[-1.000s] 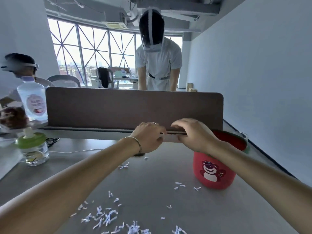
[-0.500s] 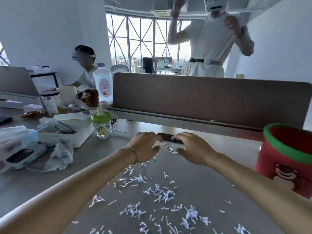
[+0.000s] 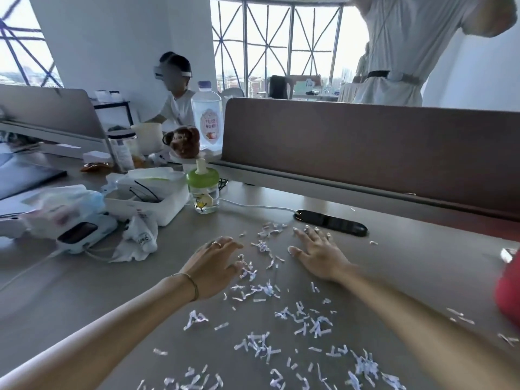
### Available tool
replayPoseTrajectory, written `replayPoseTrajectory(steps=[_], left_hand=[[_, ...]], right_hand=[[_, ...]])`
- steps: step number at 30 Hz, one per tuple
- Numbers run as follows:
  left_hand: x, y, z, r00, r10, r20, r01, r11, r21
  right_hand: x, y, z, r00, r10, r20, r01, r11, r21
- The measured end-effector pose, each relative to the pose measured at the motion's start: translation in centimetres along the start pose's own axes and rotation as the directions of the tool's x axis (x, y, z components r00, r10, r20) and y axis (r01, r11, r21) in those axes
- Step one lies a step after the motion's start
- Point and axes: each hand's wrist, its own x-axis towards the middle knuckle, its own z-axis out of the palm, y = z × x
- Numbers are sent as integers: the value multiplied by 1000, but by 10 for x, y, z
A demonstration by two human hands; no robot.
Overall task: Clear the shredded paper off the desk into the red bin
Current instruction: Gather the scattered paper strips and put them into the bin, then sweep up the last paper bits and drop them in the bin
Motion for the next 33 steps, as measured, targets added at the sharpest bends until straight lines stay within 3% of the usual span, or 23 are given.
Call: replayPoseTrajectory(steps=[11,21,24,29,33], left_hand=[[-16,-22,17,997,-82,-7,80,988,-130],[-17,-15,22,999,-40,14,41,988,-150],[-15,5,24,999,3,46,6,983,-186],[-27,54,42,968,231,102,-192,936,-295],[-34,79,51,939,339,56,-320,923,-213]], right_hand=[[47,-47,9,978,-211,6,210,976,50],[-81,-59,6,855,-508,107,496,860,121],[-110,-42,-5,880,-471,56,454,871,186],[-146,-2,-27,963,-267,-15,264,941,211],[-169,11,-25,977,-212,-9,209,957,203]])
